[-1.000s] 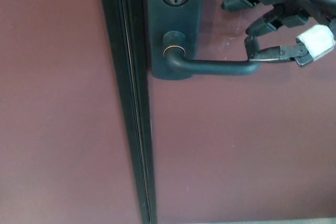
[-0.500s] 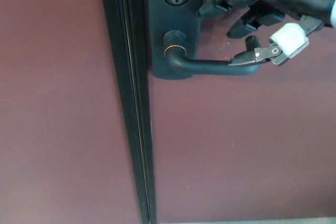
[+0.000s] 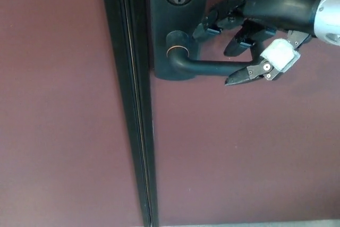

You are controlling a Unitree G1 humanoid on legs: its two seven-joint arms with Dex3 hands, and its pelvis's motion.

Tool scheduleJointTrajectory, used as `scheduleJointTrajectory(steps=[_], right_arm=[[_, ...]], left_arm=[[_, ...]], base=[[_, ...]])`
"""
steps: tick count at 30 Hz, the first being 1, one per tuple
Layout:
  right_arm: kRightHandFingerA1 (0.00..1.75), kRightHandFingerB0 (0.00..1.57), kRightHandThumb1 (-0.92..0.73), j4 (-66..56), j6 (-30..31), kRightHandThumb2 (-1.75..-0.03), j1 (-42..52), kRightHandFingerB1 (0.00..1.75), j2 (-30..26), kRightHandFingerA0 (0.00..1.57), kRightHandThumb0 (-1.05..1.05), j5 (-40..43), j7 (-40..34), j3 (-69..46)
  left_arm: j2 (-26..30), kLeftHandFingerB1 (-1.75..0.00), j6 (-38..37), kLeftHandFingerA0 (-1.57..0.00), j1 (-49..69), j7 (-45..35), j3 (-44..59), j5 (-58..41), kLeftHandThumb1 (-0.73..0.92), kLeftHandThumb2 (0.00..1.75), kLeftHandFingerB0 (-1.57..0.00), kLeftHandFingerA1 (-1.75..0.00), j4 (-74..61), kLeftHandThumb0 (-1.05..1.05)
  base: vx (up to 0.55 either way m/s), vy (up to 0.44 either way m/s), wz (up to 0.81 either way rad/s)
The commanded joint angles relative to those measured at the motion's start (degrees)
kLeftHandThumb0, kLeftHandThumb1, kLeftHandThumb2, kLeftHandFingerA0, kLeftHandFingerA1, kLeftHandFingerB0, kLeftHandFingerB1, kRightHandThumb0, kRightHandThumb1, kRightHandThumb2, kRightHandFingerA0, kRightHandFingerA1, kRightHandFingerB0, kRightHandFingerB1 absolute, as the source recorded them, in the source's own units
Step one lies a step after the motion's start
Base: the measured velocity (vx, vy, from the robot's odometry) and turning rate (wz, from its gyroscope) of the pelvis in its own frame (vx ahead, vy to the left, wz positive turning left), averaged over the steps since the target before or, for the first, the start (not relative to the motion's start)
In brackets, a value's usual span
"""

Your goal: The robot walks towards the door handle and put its right hand on it and twist the handle

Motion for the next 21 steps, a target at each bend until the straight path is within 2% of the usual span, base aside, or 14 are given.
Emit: scheduleJointTrajectory(steps=[1,9,10,11,12,15,16,21], right_arm=[[0.38,0.35,-0.53,0.63,0.21,-0.57,-0.50,0.33,0.76,0.43,-0.55,-3.10,2.67,0.61],[0.38,0.36,-0.54,0.86,0.70,-0.56,0.06,0.32,2.49,0.43,-0.54,-5.63,4.03,2.12],[0.54,0.24,-0.40,1.04,0.76,-0.81,0.16,0.44,3.19,0.40,-0.50,-6.08,4.10,2.79],[0.38,0.35,-0.53,1.10,0.85,-0.57,0.31,0.33,3.65,0.43,-0.56,-6.52,4.27,3.07],[0.38,0.35,-0.54,1.37,0.78,-0.56,0.37,0.32,4.02,0.43,-0.55,-6.86,4.34,3.43],[0.38,0.34,-0.54,1.84,0.69,-0.57,0.67,0.33,4.79,0.43,-0.51,-7.95,4.96,4.02],[0.47,0.30,-0.45,1.99,0.68,-0.74,0.64,0.42,4.97,0.38,-0.57,-8.22,5.25,4.22],[0.47,0.29,-0.45,3.41,0.77,-0.73,-0.31,0.42,5.42,0.38,-0.56,-9.73,7.69,5.23]], left_arm=[[0.45,-0.40,0.02,-0.50,0.06,0.11,-0.28,0.79,0.69,0.59,-0.40,-0.46,0.98,-0.07],[0.31,-0.40,0.06,-0.50,0.37,-0.16,0.27,0.02,0.69,0.60,-0.40,-0.46,0.35,-0.08],[0.30,-0.40,-0.01,-0.51,0.33,-0.07,0.32,0.05,0.69,0.59,-0.40,-0.46,0.65,-0.08],[0.41,-0.40,-0.10,-0.51,0.36,0.08,0.28,0.23,0.69,0.59,-0.40,-0.46,0.88,-0.08],[0.47,-0.40,-0.22,-0.51,0.38,0.17,0.31,0.29,0.69,0.59,-0.40,-0.47,1.12,-0.08],[0.63,-0.40,-0.37,-0.51,0.51,0.19,0.08,0.59,0.69,0.59,-0.40,-0.46,1.21,-0.07],[0.61,-0.40,-0.28,-0.51,0.38,0.02,0.28,0.36,0.69,0.59,-0.40,-0.46,1.34,-0.08],[0.56,-0.40,-0.49,-0.51,0.81,-0.17,0.29,0.27,0.69,0.59,-0.40,-0.46,0.83,-0.07]], base=[[0.00,0.000,0.00],[0.00,0.000,0.00],[0.00,0.000,0.00],[0.00,0.000,0.00],[0.00,0.000,0.00],[0.00,0.000,0.00],[0.00,0.000,0.00],[0.00,0.000,0.00]])
